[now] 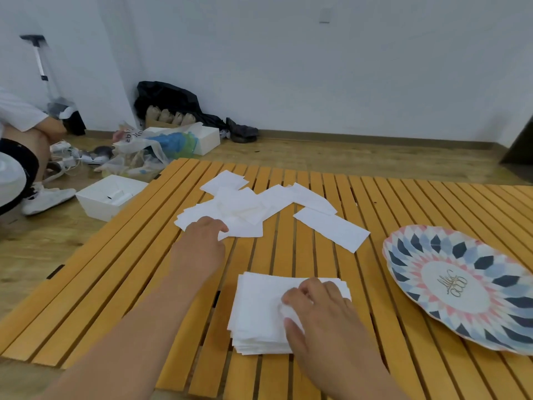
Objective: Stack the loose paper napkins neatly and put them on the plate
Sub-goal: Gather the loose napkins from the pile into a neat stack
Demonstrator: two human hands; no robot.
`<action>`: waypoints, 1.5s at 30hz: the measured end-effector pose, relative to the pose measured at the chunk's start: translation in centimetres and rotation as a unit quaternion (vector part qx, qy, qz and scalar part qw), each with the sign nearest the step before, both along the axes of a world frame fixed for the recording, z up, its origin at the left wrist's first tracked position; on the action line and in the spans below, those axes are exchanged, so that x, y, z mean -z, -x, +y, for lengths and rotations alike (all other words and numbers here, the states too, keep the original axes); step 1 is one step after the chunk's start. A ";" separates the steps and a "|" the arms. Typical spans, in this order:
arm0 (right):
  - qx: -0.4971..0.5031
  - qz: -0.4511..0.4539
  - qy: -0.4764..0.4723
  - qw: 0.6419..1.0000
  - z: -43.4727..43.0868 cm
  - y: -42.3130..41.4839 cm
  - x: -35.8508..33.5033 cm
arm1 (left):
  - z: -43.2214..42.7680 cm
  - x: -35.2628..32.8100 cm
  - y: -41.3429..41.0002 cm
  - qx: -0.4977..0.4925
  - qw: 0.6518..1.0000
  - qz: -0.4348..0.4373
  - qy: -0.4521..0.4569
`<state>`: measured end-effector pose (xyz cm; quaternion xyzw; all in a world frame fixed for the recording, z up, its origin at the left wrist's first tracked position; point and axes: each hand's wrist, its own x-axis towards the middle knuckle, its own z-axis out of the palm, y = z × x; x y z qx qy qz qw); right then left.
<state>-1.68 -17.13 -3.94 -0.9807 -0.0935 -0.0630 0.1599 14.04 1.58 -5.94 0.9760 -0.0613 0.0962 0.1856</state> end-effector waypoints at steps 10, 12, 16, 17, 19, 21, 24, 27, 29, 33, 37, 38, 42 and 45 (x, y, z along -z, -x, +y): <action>-0.004 0.026 -0.018 0.999 -0.5 -0.6 -0.1 | 0.2 1.4 -4.5 0.020 0.980 -0.028 -0.198; -0.003 0.022 -0.040 0.999 -1.0 -0.7 -0.1 | 0.2 1.5 -4.5 0.023 0.970 -0.050 -0.237; 0.013 0.017 -0.085 0.996 -1.7 -0.8 -0.2 | 0.4 1.3 -4.3 0.037 0.974 -0.046 -0.219; 0.014 0.016 -0.086 0.996 -1.7 -0.8 -0.2 | 0.4 1.2 -4.3 0.041 0.974 -0.042 -0.217; 0.011 0.014 -0.079 0.997 -1.6 -0.7 -0.1 | 0.1 0.9 -4.3 0.044 0.972 -0.037 -0.230; 0.009 0.013 -0.066 0.998 -1.4 -0.6 0.0 | -0.1 0.8 -4.6 0.040 0.965 -0.043 -0.254; 0.008 0.012 -0.057 0.998 -1.2 -0.6 0.1 | -0.2 0.8 -4.7 0.042 0.955 -0.065 -0.287; 0.009 0.010 -0.060 0.998 -1.3 -0.7 0.2 | 0.3 1.0 -4.5 0.033 0.971 -0.065 -0.228; 0.011 0.010 -0.061 0.998 -1.3 -0.8 0.3 | 0.7 1.0 -4.4 0.024 0.985 -0.058 -0.159; 0.012 0.007 -0.063 0.998 -1.2 -0.8 0.4 | 1.1 1.2 -4.5 0.085 0.987 -0.034 -0.133; 0.013 0.005 -0.064 0.998 -1.2 -0.8 0.5 | 0.4 1.2 -4.7 0.124 0.977 -0.035 -0.167; 0.014 0.006 -0.063 0.998 -1.2 -0.8 0.5 | 0.2 1.2 -4.7 0.123 0.976 -0.040 -0.175; 0.013 0.008 -0.065 0.998 -1.2 -0.9 0.5 | -0.1 1.5 -4.8 0.091 0.990 -0.034 -0.106; 0.012 0.009 -0.065 0.998 -1.3 -0.9 0.5 | 0.0 1.0 -4.6 0.034 0.998 -0.030 0.031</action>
